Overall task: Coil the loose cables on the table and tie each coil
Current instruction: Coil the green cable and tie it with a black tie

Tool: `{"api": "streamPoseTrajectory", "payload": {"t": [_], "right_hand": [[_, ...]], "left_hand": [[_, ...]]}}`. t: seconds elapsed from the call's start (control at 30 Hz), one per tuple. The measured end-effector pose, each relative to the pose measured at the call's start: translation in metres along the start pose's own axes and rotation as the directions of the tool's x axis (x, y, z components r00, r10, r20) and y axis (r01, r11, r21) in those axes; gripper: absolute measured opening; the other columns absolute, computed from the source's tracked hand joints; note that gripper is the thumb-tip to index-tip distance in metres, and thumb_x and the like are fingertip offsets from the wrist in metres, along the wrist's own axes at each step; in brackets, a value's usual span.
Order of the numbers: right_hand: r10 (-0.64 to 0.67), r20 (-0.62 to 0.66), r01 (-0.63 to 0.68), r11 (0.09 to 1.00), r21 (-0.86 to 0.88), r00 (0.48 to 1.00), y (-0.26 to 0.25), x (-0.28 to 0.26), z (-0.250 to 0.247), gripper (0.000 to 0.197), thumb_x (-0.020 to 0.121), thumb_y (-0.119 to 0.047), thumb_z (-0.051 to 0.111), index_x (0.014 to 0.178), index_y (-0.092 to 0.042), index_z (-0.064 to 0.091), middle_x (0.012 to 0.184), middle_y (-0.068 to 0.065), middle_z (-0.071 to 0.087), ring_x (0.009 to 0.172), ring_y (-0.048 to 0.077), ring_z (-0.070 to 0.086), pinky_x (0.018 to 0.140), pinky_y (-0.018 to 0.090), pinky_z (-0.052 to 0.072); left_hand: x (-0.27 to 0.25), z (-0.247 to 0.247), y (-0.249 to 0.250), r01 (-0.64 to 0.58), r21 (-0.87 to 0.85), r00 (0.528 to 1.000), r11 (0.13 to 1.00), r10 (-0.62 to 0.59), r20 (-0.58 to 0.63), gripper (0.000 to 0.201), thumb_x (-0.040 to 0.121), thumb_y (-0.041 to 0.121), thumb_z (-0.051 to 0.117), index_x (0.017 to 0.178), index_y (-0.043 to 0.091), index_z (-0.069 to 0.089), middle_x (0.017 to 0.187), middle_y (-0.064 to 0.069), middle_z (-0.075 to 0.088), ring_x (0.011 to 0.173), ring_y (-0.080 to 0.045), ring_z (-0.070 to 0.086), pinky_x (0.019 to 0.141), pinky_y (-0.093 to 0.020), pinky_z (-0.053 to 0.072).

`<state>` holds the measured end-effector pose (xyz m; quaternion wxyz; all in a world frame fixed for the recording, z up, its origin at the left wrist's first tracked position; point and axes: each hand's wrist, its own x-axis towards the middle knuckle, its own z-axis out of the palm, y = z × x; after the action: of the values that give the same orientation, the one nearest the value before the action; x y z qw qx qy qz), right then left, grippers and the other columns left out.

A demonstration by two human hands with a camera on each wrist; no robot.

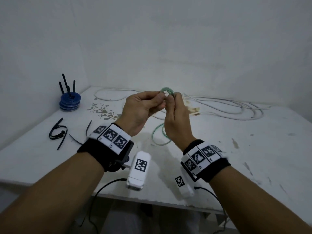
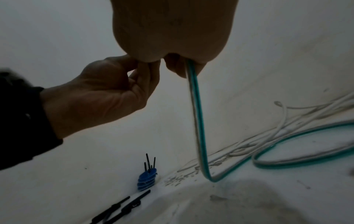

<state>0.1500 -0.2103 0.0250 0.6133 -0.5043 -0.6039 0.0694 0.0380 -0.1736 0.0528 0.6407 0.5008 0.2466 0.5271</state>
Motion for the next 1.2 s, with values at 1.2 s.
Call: {"api": "streamPoseTrajectory", "payload": {"t": [1.2], "right_hand": [[0.034, 0.1, -0.04, 0.997, 0.06, 0.994, 0.008, 0.003, -0.007, 0.026, 0.107, -0.028, 0.036, 0.082, -0.02, 0.04, 0.065, -0.009, 0.042, 0.058, 0.01, 0.038, 0.056, 0.04, 0.036]], "left_hand": [[0.003, -0.004, 0.001, 0.059, 0.032, 0.998, 0.998, -0.06, 0.019, 0.01, 0.09, 0.002, 0.064, 0.097, -0.001, 0.071, 0.087, -0.01, 0.075, 0.08, -0.018, 0.073, 0.072, -0.019, 0.057]]}}
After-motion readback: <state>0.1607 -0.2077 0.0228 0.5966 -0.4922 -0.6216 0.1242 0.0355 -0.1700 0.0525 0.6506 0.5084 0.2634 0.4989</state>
